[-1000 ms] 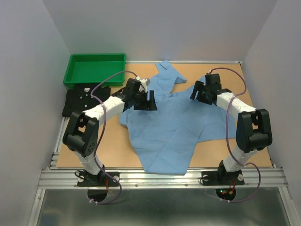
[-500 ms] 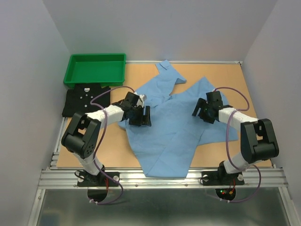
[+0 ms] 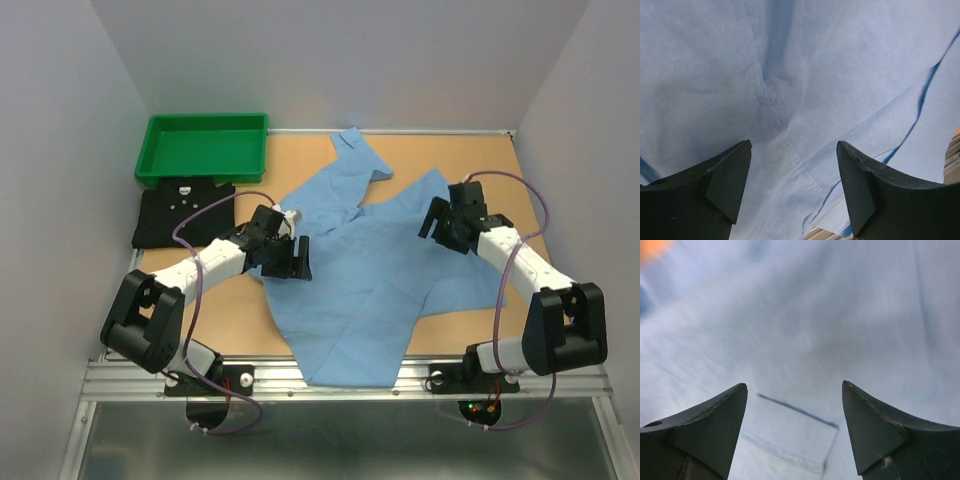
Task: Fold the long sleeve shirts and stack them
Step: Flatten the shirt out
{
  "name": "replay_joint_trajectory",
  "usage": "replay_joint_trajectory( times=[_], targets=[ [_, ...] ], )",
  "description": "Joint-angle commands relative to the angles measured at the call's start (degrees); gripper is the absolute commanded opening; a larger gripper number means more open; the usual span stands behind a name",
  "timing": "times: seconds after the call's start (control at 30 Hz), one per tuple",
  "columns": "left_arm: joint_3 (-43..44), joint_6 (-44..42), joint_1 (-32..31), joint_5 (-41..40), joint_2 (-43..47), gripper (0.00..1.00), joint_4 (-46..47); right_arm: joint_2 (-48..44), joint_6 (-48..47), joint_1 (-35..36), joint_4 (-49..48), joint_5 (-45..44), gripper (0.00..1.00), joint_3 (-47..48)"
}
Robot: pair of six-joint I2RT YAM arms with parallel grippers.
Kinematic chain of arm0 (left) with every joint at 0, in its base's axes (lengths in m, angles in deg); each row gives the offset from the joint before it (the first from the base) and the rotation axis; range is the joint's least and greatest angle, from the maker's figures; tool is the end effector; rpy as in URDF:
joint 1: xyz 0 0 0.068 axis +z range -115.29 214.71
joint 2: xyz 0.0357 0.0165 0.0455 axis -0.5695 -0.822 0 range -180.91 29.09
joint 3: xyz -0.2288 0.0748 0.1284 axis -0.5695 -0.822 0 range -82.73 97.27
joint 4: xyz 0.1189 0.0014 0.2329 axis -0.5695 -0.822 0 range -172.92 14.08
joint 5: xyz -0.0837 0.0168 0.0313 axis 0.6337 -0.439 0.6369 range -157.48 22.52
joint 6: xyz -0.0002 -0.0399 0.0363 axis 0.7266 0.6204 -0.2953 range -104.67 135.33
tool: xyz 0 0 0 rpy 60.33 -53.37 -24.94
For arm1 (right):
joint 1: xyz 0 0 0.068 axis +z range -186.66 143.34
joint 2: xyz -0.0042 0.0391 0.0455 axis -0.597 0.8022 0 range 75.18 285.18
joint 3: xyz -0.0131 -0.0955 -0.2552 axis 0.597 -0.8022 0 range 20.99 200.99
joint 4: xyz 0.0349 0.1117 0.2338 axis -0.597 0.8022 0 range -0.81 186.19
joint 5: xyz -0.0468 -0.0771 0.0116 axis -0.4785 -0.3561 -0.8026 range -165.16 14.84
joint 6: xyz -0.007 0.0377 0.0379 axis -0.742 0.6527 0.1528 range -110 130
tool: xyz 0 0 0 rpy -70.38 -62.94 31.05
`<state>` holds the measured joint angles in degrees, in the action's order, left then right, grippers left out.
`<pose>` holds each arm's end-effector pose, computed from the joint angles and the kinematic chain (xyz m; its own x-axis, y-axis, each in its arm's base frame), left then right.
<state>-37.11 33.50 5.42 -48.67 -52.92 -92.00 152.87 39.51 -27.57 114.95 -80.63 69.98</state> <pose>0.2402 -0.1478 0.1924 -0.8550 0.1412 -0.4991 0.3872 0.8141 -0.4329 0.2682 0.0395 0.2174 -0.7497 0.3767 -0.5441 0.3066 0.9263 0.2189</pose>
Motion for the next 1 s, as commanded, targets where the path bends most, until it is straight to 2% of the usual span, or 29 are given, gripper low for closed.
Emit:
replay_joint_trajectory(
  times=[0.0,0.03,0.3,0.37,0.4,0.47,0.63,0.97],
  targets=[
    [6.22,-3.76,-1.28,-1.23,1.87,0.80,3.50,2.45,-7.44,-0.03,-1.15,-5.76,0.80,14.53],
    [8.06,-4.63,-2.16,-0.97,0.47,0.80,5.51,5.95,-9.37,-0.03,-1.32,-6.56,0.80,18.90],
    [17.91,-8.85,-10.33,-1.41,-10.61,0.80,13.17,21.86,-18.00,-0.12,-4.48,-8.76,0.73,34.23],
    [20.28,-10.17,-13.49,-1.14,-13.94,0.80,14.66,25.04,-20.62,-0.03,-4.66,-7.27,0.70,38.27],
    [20.99,-11.48,-15.33,-1.23,-15.00,0.80,15.02,27.66,-21.25,-0.12,-4.75,-6.92,0.64,40.20],
    [23.27,-12.98,-16.92,-1.40,-18.24,0.80,15.28,29.70,-21.87,-0.03,-5.01,-6.22,0.61,41.53],
    [25.91,-15.71,-19.21,-1.67,-23.44,0.80,15.81,35.58,-24.15,-0.03,-6.51,-1.57,0.61,42.50],
    [23.90,-16.94,-20.80,-0.97,-27.40,0.80,17.66,40.87,-24.77,-0.03,-11.34,-2.17,0.62,40.92]
  ],
)
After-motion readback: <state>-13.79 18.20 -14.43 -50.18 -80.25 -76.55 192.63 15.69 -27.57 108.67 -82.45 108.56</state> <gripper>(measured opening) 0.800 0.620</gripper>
